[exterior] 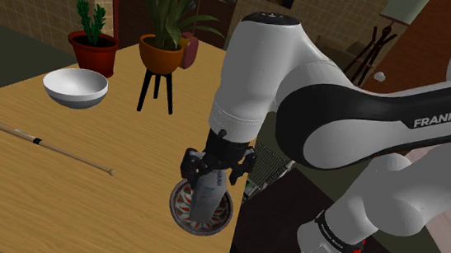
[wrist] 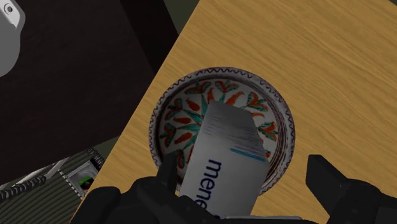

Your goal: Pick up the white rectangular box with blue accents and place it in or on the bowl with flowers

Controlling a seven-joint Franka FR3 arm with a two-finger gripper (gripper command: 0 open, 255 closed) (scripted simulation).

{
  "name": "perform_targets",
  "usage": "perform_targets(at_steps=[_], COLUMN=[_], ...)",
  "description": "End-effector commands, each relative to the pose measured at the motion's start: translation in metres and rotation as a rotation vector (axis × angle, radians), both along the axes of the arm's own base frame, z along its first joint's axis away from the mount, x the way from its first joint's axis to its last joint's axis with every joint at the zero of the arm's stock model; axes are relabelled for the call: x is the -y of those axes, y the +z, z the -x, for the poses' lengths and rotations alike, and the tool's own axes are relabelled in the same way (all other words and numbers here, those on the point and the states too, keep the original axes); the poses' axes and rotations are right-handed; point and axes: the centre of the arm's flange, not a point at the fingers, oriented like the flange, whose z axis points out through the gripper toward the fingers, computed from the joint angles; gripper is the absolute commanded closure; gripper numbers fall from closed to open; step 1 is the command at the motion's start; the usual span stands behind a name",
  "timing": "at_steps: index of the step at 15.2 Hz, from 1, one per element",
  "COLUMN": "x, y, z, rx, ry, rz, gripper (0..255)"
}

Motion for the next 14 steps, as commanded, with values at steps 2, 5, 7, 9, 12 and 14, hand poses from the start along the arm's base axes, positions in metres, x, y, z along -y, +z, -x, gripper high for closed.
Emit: perform_targets(at_steps=[2,5,7,9,12,14], x=[0.0,-0.002,-0.002,-0.002,-0.002,-0.002], y=[0.0,0.04,0.05,0.05,0.05,0.05], z=[0.0,-0.001,-0.001,-0.001,-0.001,-0.001], rx=[0.0,0.0,0.0,0.0,0.0,0.0], ry=[0.0,0.0,0.0,0.0,0.0,0.0], rz=[0.0,0.0,0.0,0.0,0.0,0.0], gripper=[0,0,0,0,0,0])
